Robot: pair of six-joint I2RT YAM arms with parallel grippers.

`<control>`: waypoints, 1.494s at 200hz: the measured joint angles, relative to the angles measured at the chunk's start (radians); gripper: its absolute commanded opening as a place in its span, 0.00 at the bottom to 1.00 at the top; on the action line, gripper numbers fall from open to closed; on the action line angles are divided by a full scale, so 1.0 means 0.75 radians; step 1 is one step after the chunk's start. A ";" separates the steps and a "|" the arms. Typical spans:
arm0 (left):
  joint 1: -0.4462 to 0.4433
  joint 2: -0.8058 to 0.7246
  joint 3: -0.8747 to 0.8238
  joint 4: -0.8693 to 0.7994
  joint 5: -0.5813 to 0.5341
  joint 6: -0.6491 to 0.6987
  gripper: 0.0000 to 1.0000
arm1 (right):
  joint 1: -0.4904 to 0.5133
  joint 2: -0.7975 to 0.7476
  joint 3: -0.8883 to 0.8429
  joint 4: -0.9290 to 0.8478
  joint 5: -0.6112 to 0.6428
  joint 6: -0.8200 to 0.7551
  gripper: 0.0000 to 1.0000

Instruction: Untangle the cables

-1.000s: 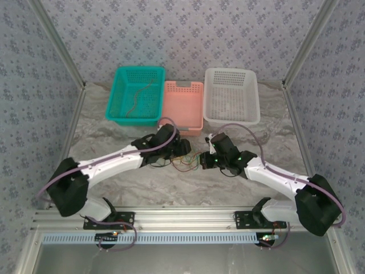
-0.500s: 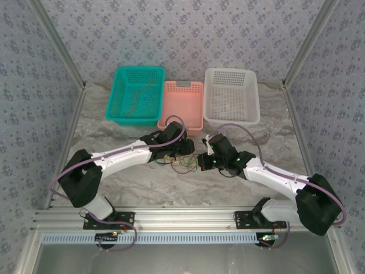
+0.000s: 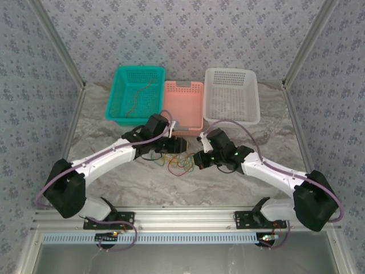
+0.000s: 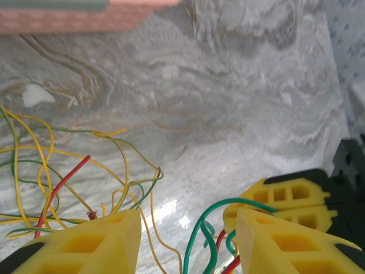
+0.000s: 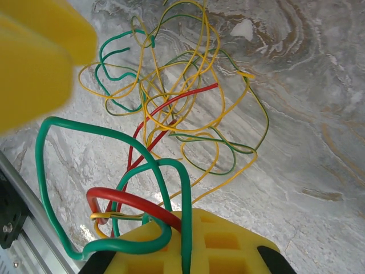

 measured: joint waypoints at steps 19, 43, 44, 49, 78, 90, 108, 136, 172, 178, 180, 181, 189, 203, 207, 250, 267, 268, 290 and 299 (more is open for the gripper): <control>-0.003 0.037 0.000 -0.035 0.055 0.057 0.42 | 0.000 0.016 0.004 -0.012 -0.009 -0.007 0.00; -0.004 0.053 0.000 -0.058 0.098 0.099 0.40 | -0.002 0.017 0.004 -0.022 -0.012 -0.012 0.00; -0.004 0.053 0.000 -0.058 0.098 0.100 0.40 | -0.002 0.017 0.004 -0.023 -0.012 -0.012 0.00; -0.004 0.053 0.000 -0.058 0.104 0.107 0.40 | -0.003 0.017 0.004 -0.025 -0.012 -0.014 0.00; -0.004 0.053 0.000 -0.060 0.117 0.136 0.32 | -0.004 0.021 0.010 -0.035 -0.023 -0.018 0.00; -0.004 0.057 0.000 -0.061 0.117 0.139 0.21 | -0.004 0.025 0.014 -0.035 -0.029 -0.020 0.00; -0.004 0.076 0.000 -0.056 0.110 0.140 0.00 | -0.004 0.025 0.014 -0.034 -0.032 -0.020 0.00; -0.001 0.076 -0.003 -0.039 0.012 0.073 0.00 | -0.005 0.026 0.014 -0.037 -0.026 -0.020 0.00; 0.044 -0.135 -0.092 0.085 -0.111 -0.093 0.00 | -0.009 0.026 0.012 -0.034 0.003 -0.014 0.00; 0.055 -0.181 -0.096 0.103 -0.125 -0.122 0.00 | -0.010 0.026 0.009 -0.029 0.006 -0.008 0.00; 0.058 -0.190 -0.096 0.106 -0.127 -0.129 0.00 | -0.010 0.025 0.007 -0.026 0.007 -0.006 0.00; 0.061 -0.200 -0.096 0.111 -0.131 -0.134 0.00 | -0.010 0.025 0.006 -0.025 0.009 -0.005 0.00; 0.075 -0.250 -0.096 0.136 -0.144 -0.168 0.00 | -0.010 0.025 -0.002 -0.013 0.016 0.005 0.00; 0.101 -0.320 -0.096 0.185 -0.163 -0.226 0.00 | -0.008 0.025 -0.018 0.016 0.025 0.030 0.00; 0.109 -0.338 -0.098 0.200 -0.169 -0.244 0.00 | -0.006 0.025 -0.021 0.024 0.030 0.036 0.00; 0.167 -0.402 -0.184 0.362 -0.225 -0.400 0.00 | 0.092 0.050 -0.032 0.108 0.101 0.095 0.00; 0.173 -0.402 -0.204 0.397 -0.239 -0.430 0.00 | 0.119 0.076 -0.032 0.119 0.131 0.112 0.00; 0.173 -0.402 -0.204 0.399 -0.239 -0.430 0.00 | 0.120 0.077 -0.032 0.119 0.131 0.113 0.00; 0.173 -0.386 -0.203 0.434 -0.238 -0.428 0.00 | 0.123 0.071 -0.032 0.114 0.190 0.138 0.31; 0.173 -0.370 -0.203 0.445 -0.234 -0.426 0.00 | 0.123 0.042 -0.033 0.101 0.223 0.157 0.41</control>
